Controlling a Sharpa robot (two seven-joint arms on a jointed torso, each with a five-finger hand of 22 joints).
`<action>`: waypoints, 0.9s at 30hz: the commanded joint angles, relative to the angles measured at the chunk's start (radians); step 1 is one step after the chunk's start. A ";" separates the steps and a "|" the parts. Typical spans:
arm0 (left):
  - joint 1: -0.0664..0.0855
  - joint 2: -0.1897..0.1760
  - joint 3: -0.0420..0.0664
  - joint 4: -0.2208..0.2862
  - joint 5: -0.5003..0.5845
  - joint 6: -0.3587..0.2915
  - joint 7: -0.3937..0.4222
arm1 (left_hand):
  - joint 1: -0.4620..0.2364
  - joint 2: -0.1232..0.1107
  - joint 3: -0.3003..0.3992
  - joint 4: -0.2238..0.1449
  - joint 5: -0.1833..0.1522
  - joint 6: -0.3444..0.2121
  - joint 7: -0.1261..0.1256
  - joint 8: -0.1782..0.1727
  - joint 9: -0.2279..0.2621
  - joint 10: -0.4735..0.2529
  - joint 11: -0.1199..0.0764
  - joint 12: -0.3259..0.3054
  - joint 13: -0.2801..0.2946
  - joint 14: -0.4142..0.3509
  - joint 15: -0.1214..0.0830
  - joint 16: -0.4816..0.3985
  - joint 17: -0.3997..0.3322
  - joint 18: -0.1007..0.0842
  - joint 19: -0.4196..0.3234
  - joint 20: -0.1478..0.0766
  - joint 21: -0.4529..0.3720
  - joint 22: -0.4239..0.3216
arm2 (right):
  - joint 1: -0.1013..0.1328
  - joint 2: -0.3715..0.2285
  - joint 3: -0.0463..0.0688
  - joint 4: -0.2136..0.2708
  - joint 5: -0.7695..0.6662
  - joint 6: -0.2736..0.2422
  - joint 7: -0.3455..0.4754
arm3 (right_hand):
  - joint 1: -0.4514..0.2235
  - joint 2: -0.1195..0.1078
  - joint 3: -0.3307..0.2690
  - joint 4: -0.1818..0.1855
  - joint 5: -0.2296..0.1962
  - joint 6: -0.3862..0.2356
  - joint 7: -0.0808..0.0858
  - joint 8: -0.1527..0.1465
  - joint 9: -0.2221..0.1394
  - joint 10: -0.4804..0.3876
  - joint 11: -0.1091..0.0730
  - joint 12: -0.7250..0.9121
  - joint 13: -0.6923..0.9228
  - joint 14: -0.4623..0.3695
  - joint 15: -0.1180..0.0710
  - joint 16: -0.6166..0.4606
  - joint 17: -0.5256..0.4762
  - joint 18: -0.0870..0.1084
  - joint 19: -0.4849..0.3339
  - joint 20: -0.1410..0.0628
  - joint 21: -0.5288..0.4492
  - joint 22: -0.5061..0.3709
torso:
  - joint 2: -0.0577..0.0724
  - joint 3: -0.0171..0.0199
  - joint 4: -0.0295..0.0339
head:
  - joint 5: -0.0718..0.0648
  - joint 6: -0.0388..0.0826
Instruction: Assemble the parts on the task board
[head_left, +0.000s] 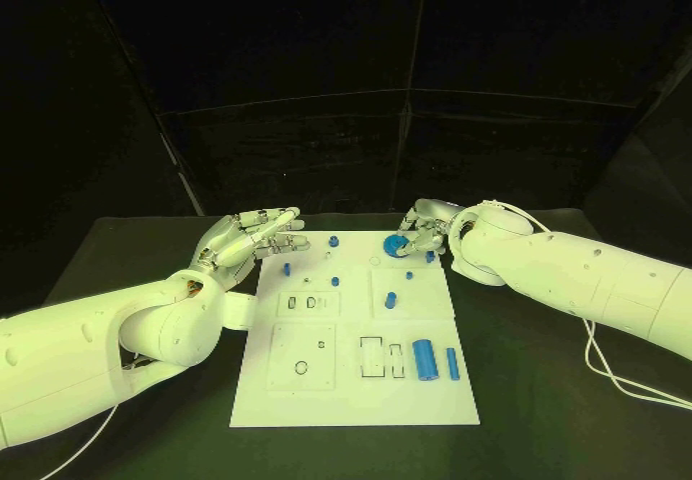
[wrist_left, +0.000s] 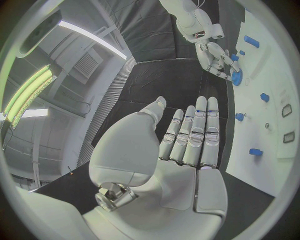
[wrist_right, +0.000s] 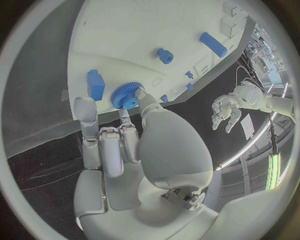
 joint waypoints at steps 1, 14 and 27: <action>0.001 0.001 0.000 0.000 -0.006 0.011 0.009 | -0.002 0.012 0.003 -0.006 -0.001 0.001 0.039 -0.005 -0.001 -0.004 0.005 -0.007 -0.001 0.006 -0.001 -0.005 0.002 0.004 0.005 -0.001 -0.005 -0.002 | 0.000 0.002 -0.001 -0.001 -0.018 0.030 0.004 | 0.007 0.003 0.000 -0.008 -0.005 0.006 0.001 0.005 0.002 0.007 0.001 0.005 0.104 0.090 0.006 0.005 0.178 -0.006 0.003 0.004 0.004 0.003 | 0.000 -0.0001 0.0004 | 0.001 -0.001; 0.001 0.001 0.000 0.000 -0.006 0.013 0.007 | -0.001 0.016 0.007 -0.009 -0.001 0.001 0.039 -0.006 -0.001 -0.004 0.005 -0.007 -0.001 0.007 -0.001 -0.006 0.002 0.004 0.006 -0.001 -0.006 -0.003 | 0.000 0.007 -0.001 0.006 -0.041 -0.046 -0.002 | 0.010 0.041 0.016 -0.013 -0.022 0.072 -0.011 0.040 0.011 0.043 -0.008 0.048 0.156 0.093 -0.001 0.011 0.194 -0.009 0.016 0.000 0.023 0.030 | 0.000 0.0007 -0.0004 | 0.002 0.002; 0.001 0.002 0.000 -0.002 -0.006 0.013 0.005 | -0.001 0.018 0.008 -0.010 -0.001 0.001 0.039 -0.006 -0.001 -0.004 0.005 -0.008 -0.001 0.007 -0.001 -0.007 0.002 0.004 0.007 -0.001 -0.006 -0.003 | 0.000 0.007 -0.001 0.053 -0.108 -0.189 -0.014 | 0.037 0.085 0.088 -0.049 -0.075 0.168 -0.050 0.062 0.030 0.089 -0.043 0.101 0.224 0.099 -0.032 0.019 0.220 -0.022 0.054 -0.030 0.073 0.108 | 0.000 -0.0006 0.0007 | 0.005 0.008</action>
